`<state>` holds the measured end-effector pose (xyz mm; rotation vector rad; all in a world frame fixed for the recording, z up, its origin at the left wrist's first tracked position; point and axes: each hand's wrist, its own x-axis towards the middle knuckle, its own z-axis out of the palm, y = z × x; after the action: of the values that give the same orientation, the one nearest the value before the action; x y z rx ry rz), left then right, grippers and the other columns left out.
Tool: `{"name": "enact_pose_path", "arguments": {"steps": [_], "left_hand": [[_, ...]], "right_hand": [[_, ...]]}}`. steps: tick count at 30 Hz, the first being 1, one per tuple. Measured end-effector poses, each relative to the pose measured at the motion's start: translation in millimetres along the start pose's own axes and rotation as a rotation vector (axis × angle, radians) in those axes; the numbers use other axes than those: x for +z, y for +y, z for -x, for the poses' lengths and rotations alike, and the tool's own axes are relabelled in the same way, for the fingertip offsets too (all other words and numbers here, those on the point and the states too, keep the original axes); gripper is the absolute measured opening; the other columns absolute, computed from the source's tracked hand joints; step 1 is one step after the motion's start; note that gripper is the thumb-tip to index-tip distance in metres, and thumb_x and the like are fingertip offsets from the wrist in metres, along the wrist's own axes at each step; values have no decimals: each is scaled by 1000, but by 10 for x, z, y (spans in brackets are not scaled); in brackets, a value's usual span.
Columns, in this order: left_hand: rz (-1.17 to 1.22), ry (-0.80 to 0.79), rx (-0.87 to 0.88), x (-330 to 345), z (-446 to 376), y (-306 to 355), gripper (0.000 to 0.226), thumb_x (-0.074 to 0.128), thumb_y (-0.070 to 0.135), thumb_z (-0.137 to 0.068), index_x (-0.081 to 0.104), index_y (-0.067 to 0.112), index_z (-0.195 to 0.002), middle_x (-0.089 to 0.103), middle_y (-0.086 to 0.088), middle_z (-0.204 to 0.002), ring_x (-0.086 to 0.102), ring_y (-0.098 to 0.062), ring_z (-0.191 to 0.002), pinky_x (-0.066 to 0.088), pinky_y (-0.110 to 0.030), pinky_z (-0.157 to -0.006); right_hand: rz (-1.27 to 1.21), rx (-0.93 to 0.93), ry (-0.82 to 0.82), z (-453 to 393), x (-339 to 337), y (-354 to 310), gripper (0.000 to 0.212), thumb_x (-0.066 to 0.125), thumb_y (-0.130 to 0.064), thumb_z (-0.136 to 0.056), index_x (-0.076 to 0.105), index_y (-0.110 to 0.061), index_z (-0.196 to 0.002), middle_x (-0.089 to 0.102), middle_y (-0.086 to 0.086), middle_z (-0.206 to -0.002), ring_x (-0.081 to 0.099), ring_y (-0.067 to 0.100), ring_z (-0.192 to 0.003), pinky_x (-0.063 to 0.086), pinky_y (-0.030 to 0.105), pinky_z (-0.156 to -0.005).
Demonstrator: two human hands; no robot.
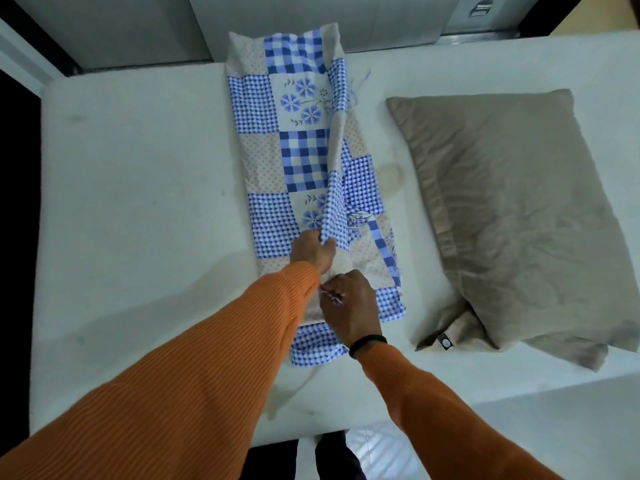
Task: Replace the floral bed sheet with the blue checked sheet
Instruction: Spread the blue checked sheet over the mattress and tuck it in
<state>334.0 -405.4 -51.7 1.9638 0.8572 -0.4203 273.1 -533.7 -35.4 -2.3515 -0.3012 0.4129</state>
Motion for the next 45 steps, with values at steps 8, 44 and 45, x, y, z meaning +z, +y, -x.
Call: {"name": "enact_pose_path", "arguments": {"steps": [8, 44, 45], "left_hand": [[135, 108, -27, -870, 105, -695, 40, 55, 32, -102, 47, 14, -67, 47, -3, -64, 45, -18, -60, 27, -30, -54], [397, 546, -458, -2152, 804, -3446, 40, 70, 47, -90, 58, 18, -115, 66, -7, -104, 64, -34, -102, 48, -36, -80], [366, 513, -443, -2113, 797, -3419, 50, 73, 49, -86, 56, 18, -122, 65, -11, -113, 62, -35, -107, 50, -39, -84]], "right_hand": [[-190, 175, -38, -739, 94, -422, 40, 68, -52, -91, 62, -19, -114, 60, 5, -114, 60, 19, -100, 53, 45, -90], [408, -168, -343, -1328, 2033, -1480, 53, 56, -40, -98, 43, -22, -147, 37, 9, -155, 35, 31, -140, 38, 53, -112], [449, -80, -306, -1295, 1833, -1230, 54, 57, -40, -97, 43, -23, -146, 34, 8, -157, 34, 31, -142, 37, 53, -113]]}}
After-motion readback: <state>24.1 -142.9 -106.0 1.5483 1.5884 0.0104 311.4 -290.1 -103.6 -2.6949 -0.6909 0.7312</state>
